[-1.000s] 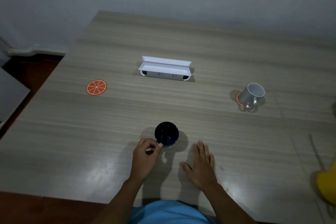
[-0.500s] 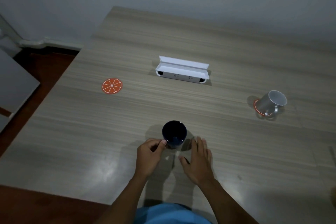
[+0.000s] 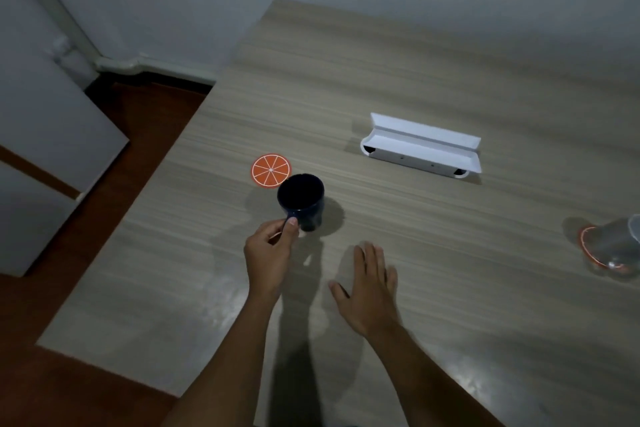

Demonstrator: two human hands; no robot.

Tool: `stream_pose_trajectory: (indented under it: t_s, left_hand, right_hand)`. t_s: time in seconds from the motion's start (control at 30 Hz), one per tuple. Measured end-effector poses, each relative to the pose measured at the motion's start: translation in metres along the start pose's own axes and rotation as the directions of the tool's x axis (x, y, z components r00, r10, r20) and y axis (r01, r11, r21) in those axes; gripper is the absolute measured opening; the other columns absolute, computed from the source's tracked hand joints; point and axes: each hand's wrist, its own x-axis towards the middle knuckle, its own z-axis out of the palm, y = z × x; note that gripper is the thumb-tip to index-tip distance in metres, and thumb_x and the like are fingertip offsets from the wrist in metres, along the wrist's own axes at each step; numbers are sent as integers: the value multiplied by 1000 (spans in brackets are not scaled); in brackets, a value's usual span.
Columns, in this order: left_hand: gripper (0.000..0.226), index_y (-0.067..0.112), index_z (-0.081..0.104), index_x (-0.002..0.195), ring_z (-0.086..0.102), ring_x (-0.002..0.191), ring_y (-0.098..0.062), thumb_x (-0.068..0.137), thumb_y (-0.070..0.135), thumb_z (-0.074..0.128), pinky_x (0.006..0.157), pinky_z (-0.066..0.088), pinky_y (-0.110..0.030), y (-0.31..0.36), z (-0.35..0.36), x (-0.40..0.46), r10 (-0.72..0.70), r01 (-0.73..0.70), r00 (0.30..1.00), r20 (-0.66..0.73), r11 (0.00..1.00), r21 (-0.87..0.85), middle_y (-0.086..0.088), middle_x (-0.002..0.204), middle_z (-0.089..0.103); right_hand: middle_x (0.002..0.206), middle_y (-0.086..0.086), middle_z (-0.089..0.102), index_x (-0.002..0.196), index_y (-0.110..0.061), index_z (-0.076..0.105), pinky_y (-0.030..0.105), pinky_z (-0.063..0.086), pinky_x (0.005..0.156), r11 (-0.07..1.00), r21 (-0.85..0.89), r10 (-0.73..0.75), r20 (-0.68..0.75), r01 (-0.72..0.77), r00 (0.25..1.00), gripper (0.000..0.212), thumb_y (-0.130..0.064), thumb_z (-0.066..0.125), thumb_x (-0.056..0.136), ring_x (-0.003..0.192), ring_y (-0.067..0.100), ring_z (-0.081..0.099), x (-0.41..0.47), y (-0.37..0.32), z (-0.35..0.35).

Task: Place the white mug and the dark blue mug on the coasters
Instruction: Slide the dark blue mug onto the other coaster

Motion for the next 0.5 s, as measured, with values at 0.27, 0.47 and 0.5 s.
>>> stream_pose_trajectory:
  t_s: [0.27,0.47,0.5]
  left_hand:
    - [5,25,79,94,78,95,-27,93,25,75,89,63,-45,10,2,72,-24,8,986,-164,995,-98,-13,99,80]
    - [17,21,80,95,77,100,-33,87,36,75,96,60,-52,1,11,105,-59,13,958,-279,987,-163,-21,104,78]
    - [15,20,80,96,76,101,-33,89,32,75,97,60,-53,-1,12,108,-64,16,952,-299,987,-160,-22,105,77]
  right_hand:
    - [175,10,-4,166,-15,5,60,6,129,990,-144,-5,-105,-10,994,95,-75,15,94,161,30,-7,17,3,29]
    - [174,11,10,164,-13,19,61,13,128,986,-169,-13,-130,-9,991,90,-71,31,96,161,31,6,21,5,35]
    - [174,11,11,164,-13,19,61,15,127,985,-172,-10,-131,-12,991,90,-71,32,96,161,31,7,22,5,35]
